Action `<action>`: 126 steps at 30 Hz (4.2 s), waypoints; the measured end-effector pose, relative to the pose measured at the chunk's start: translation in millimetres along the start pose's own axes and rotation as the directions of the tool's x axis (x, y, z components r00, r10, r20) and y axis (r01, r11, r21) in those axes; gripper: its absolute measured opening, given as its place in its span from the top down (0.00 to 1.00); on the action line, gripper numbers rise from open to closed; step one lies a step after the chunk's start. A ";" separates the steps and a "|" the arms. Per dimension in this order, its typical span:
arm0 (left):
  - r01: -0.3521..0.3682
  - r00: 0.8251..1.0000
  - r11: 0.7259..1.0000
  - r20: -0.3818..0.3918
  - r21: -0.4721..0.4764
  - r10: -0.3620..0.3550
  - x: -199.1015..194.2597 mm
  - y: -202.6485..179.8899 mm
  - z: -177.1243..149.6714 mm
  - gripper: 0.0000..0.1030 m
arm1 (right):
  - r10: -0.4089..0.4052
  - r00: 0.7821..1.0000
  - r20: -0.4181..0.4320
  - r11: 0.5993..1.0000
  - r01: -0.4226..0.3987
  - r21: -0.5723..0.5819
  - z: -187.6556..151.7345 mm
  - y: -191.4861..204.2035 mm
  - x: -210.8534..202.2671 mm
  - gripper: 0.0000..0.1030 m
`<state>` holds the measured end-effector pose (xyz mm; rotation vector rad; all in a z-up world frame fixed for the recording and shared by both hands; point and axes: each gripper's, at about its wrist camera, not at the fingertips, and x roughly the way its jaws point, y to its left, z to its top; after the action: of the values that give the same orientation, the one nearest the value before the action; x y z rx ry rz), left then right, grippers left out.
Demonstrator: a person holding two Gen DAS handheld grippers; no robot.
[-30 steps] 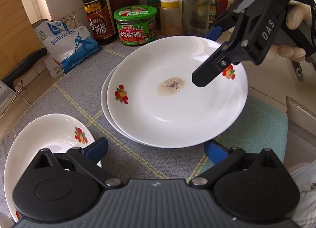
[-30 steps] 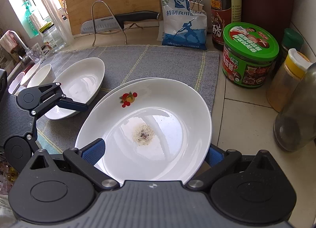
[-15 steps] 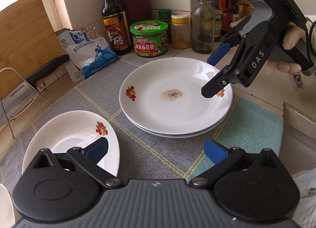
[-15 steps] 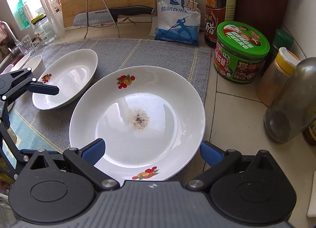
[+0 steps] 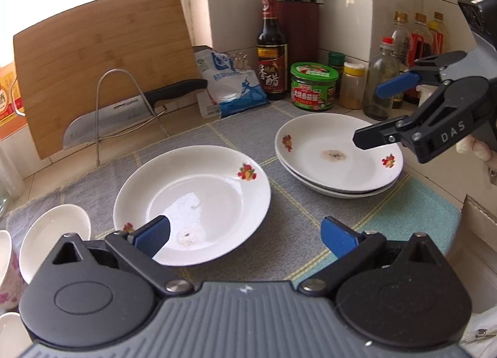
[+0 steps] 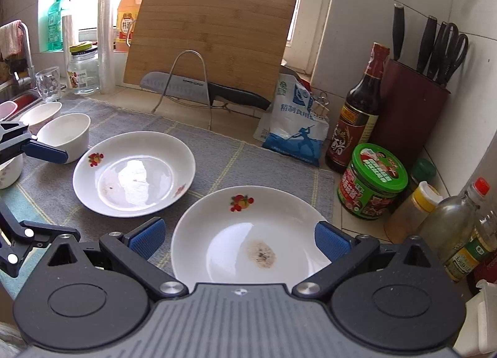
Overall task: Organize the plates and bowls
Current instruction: 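Open the right gripper and withdraw from the stacked plates, then reach the right gripper to the fruit-print white plate and grasp its rim, then lift the plate with the right gripper and carry it toward the plate stack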
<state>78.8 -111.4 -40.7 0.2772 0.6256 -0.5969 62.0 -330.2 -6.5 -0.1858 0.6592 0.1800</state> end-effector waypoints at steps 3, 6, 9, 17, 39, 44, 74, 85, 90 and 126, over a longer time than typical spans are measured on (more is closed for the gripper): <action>-0.057 0.998 0.997 -0.021 -0.057 0.056 0.4 16.5 -14.0 0.00 | 0.026 1.000 -0.007 1.000 -0.026 -0.016 5.0 19.6 3.2 0.00; -0.100 0.994 0.990 -0.043 -0.103 0.096 8.9 27.6 -24.6 0.00 | 0.046 0.999 -0.019 0.999 -0.047 -0.022 8.5 33.3 8.5 0.00; -0.122 0.991 0.984 -0.076 -0.132 0.113 25.4 32.5 -33.1 0.00 | 0.091 0.995 -0.035 0.996 -0.092 -0.016 11.4 41.5 16.3 0.00; -0.130 0.985 0.980 -0.135 -0.152 0.110 64.4 22.5 -34.8 0.00 | 0.181 0.979 -0.090 0.982 -0.186 -0.041 22.8 40.9 42.7 0.00; -0.113 0.992 0.979 -0.067 -0.168 0.103 80.9 25.1 -26.9 0.00 | 0.392 0.878 -0.274 0.885 -0.441 -0.148 88.6 30.5 161.5 0.00; -0.115 0.992 0.979 -0.061 -0.171 0.106 78.6 24.8 -28.4 0.00 | 0.429 0.832 -0.352 0.846 -0.506 -0.164 98.7 35.5 197.8 0.00; -0.131 0.990 0.976 -0.069 -0.176 0.121 78.4 27.3 -25.5 0.00 | 0.629 0.639 -0.442 0.677 -0.730 -0.092 115.0 39.2 248.9 0.09; -0.139 0.989 0.976 -0.073 -0.169 0.129 77.0 25.6 -24.3 0.00 | 0.650 0.624 -0.435 0.673 -0.738 -0.053 117.8 39.1 253.0 0.09; -0.145 0.988 0.976 -0.084 -0.162 0.133 76.0 24.9 -22.8 0.00 | 0.649 0.627 -0.431 0.676 -0.735 -0.051 117.7 39.8 248.7 0.08; 0.016 0.996 0.999 -0.085 -0.035 -0.019 2.0 -16.1 -0.9 0.01 | 0.635 0.701 -0.325 0.746 -0.666 0.020 87.4 11.5 139.7 0.08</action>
<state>70.0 -124.8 -43.8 0.2667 0.7205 -0.5931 219.3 -284.4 -26.9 -0.0652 1.0231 0.8957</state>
